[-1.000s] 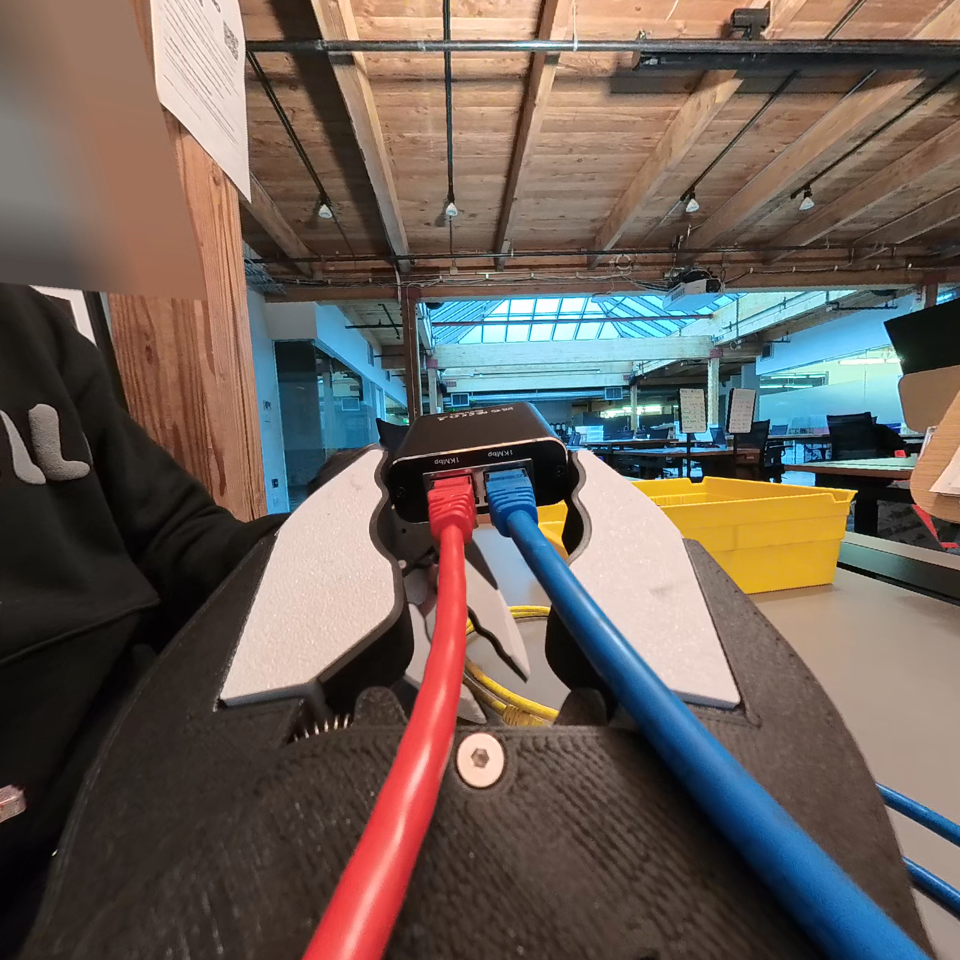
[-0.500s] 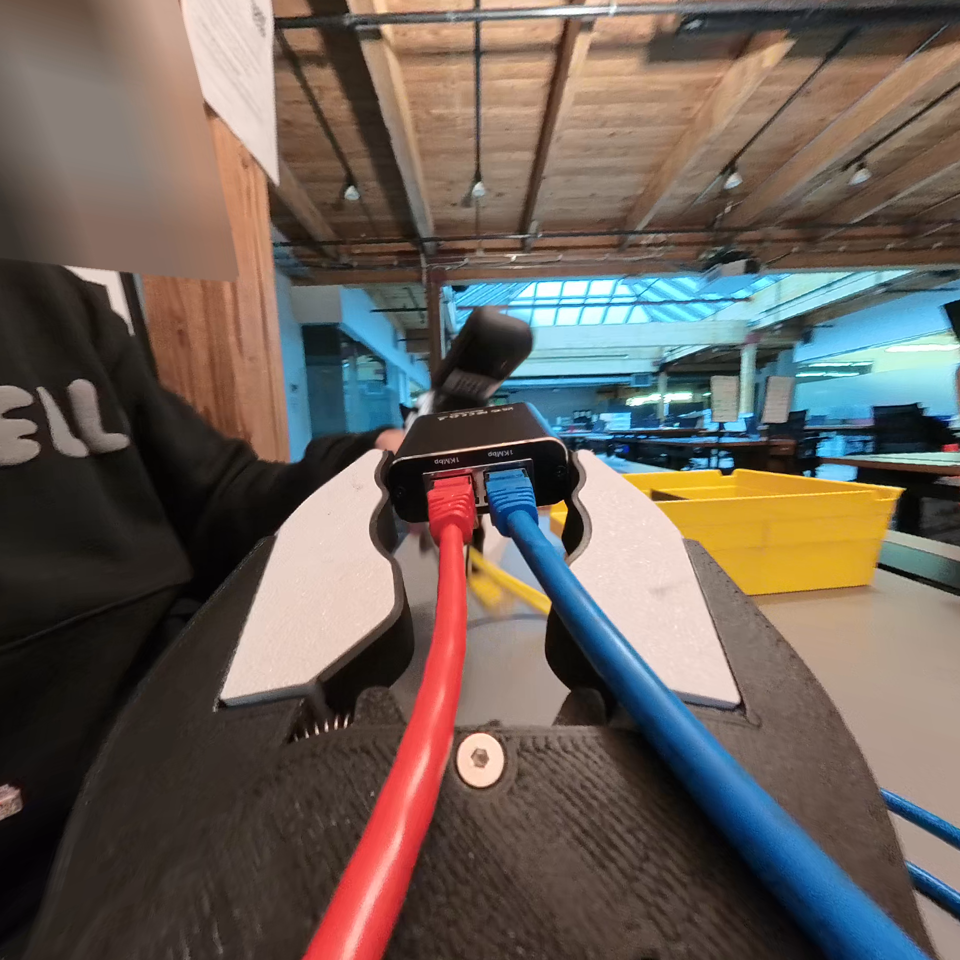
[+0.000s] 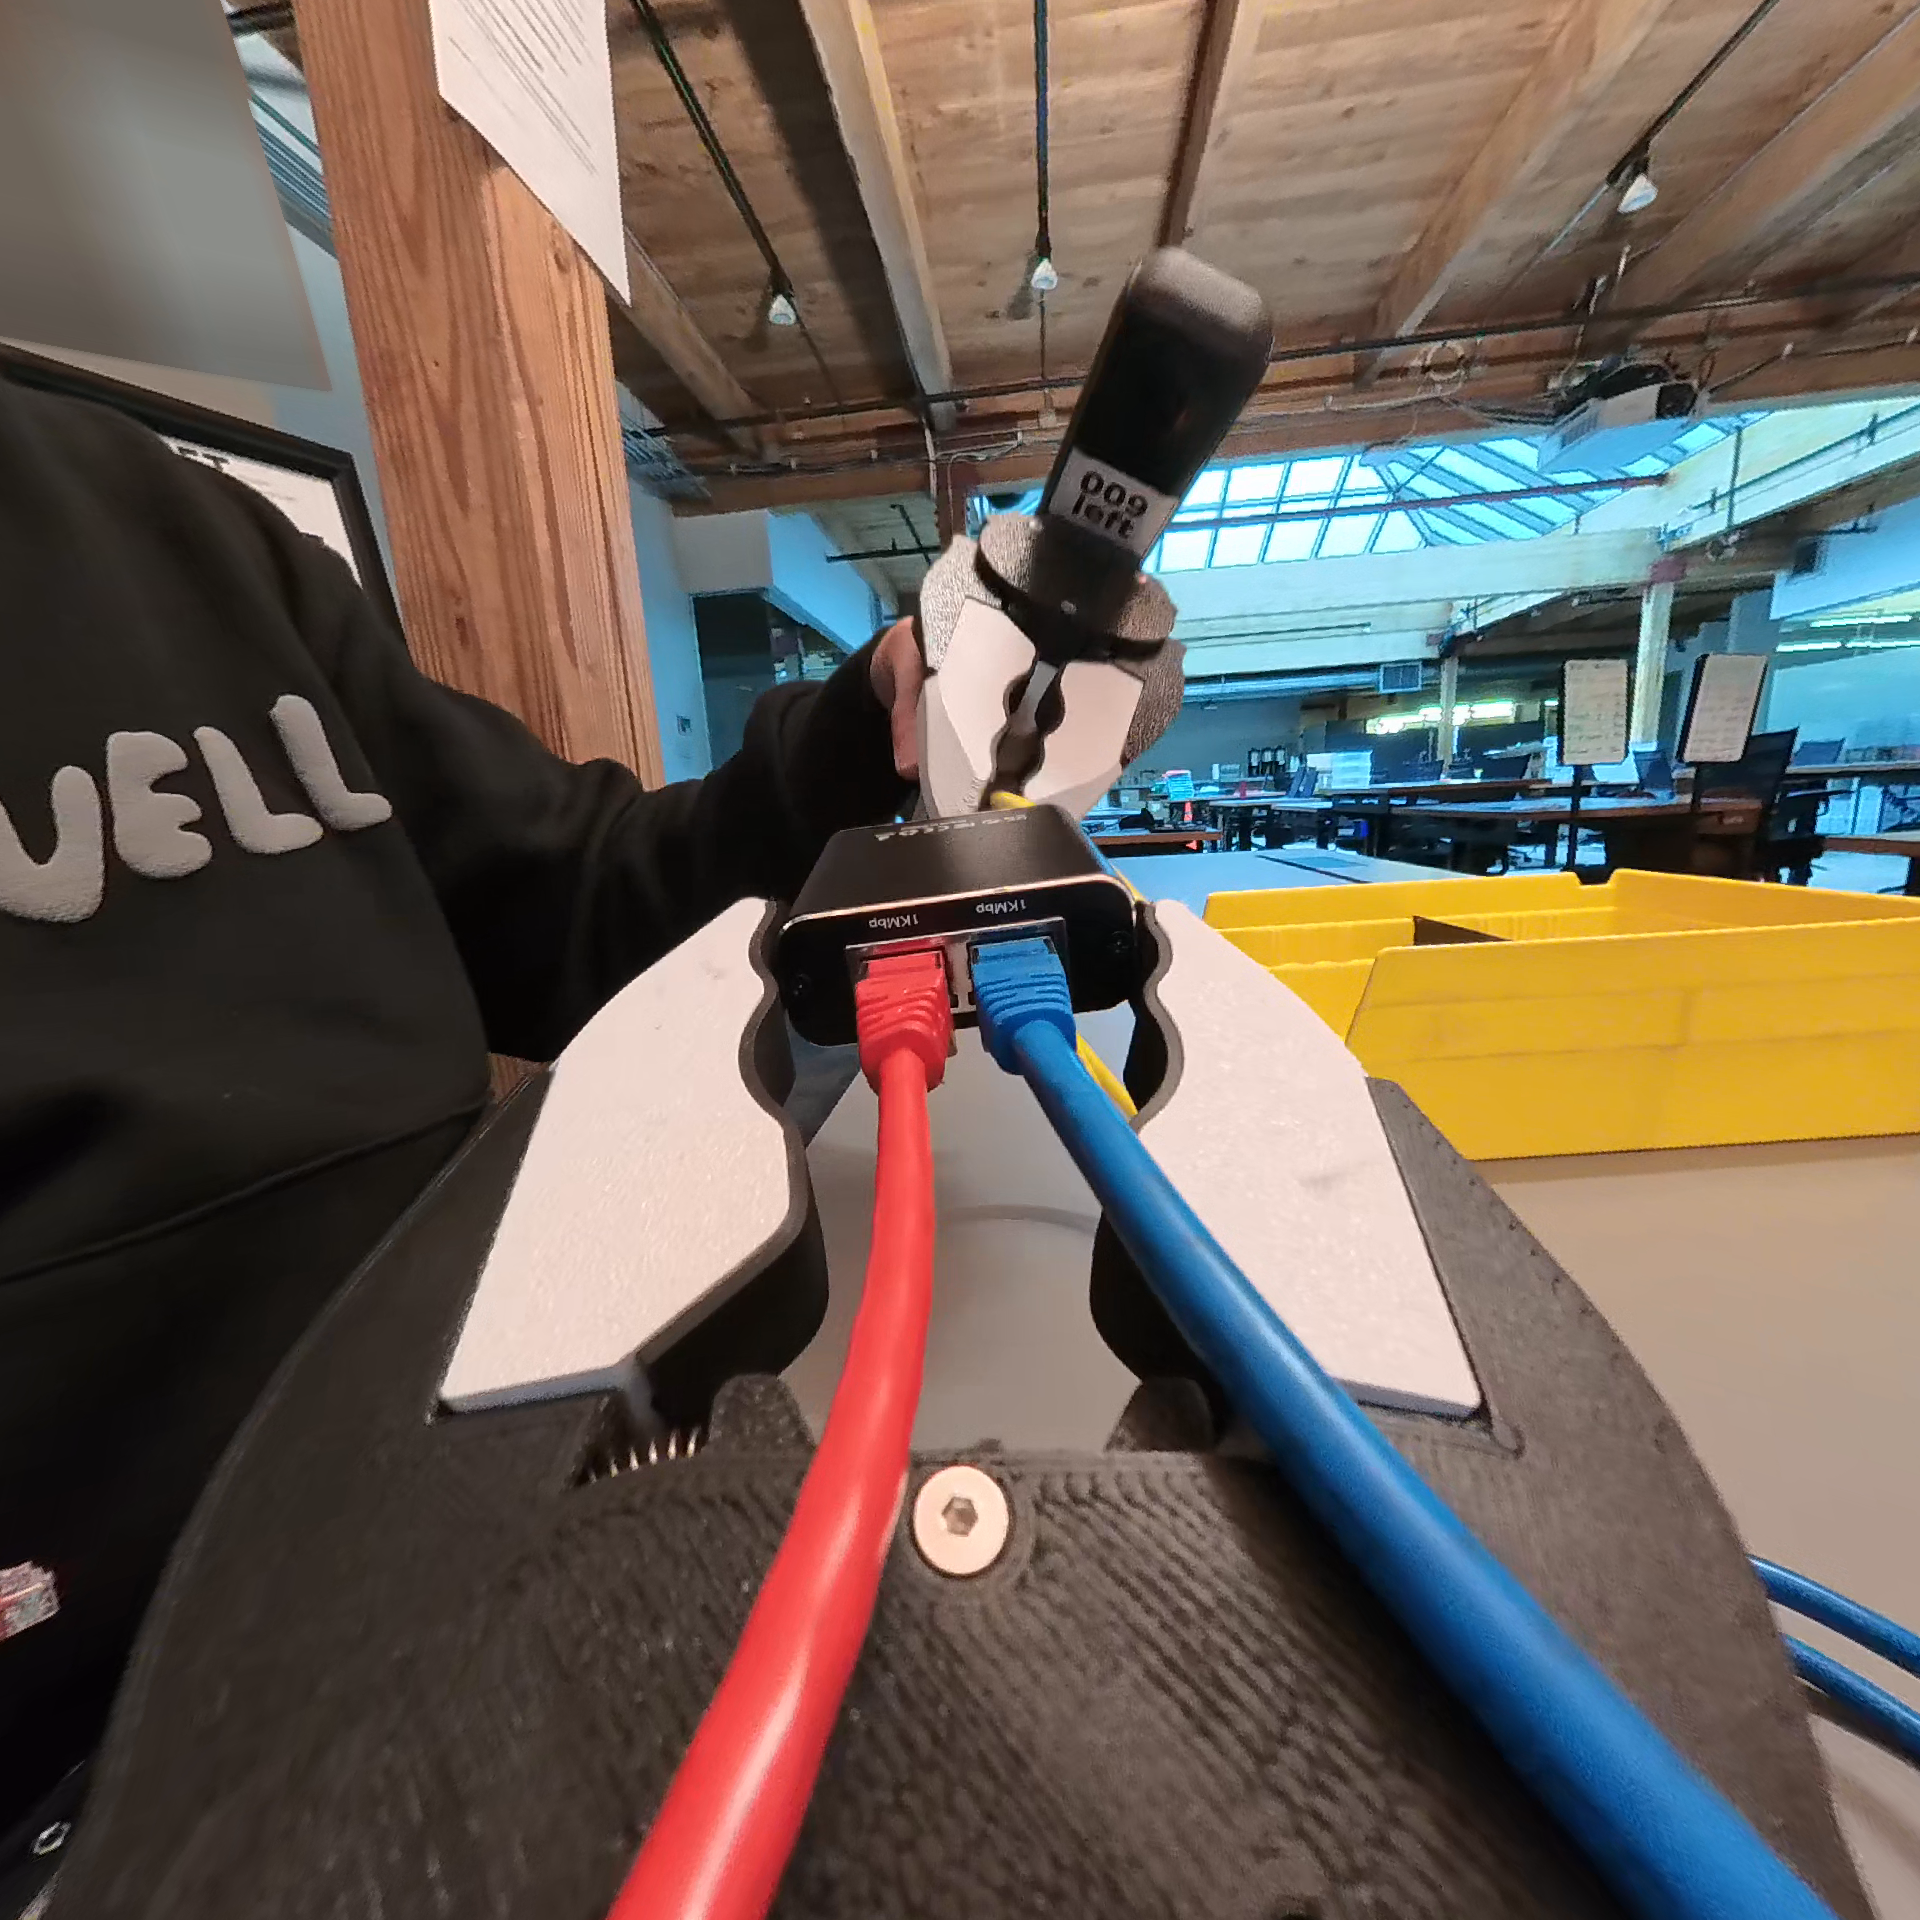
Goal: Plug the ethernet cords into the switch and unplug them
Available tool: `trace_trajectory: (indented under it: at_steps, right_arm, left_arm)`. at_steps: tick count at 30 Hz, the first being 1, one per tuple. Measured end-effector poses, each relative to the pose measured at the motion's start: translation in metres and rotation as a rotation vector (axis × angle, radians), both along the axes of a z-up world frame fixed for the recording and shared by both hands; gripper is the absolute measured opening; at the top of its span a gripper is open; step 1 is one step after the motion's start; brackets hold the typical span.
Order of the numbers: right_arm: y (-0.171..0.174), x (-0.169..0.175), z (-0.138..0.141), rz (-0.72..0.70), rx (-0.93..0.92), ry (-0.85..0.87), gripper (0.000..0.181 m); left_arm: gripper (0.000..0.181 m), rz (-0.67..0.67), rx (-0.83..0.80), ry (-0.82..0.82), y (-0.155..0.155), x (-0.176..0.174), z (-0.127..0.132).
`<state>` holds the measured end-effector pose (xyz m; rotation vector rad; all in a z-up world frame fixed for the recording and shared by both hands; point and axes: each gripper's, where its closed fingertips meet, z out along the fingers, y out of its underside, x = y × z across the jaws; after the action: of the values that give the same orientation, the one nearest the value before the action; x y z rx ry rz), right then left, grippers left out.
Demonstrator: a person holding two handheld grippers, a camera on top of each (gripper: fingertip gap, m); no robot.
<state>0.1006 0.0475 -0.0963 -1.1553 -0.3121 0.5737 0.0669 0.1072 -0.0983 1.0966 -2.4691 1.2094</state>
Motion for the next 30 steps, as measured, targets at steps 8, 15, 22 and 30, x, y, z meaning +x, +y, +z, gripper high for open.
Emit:
trace_trajectory:
  at_steps: [8, 15, 22, 30]
  right_arm:
    - [0.0, 0.0, 0.0, -0.011, 0.006, -0.007, 0.063]
    - [0.001, -0.004, -0.004, -0.006, -0.005, -0.037, 0.063]
    - [0.005, -0.007, -0.009, -0.002, -0.029, -0.077, 0.063]
    - [0.006, 0.006, -0.014, -0.089, -0.061, -0.111, 0.063]
  left_arm:
    - [0.005, -0.041, 0.057, 0.022, -0.003, -0.005, -0.005]
    - [0.006, -0.106, 0.141, 0.053, -0.002, -0.011, -0.013]
    - [0.006, -0.144, 0.197, 0.076, 0.001, -0.013, -0.023]
    - [0.006, -0.219, 0.253, -0.022, 0.012, -0.004, -0.077]
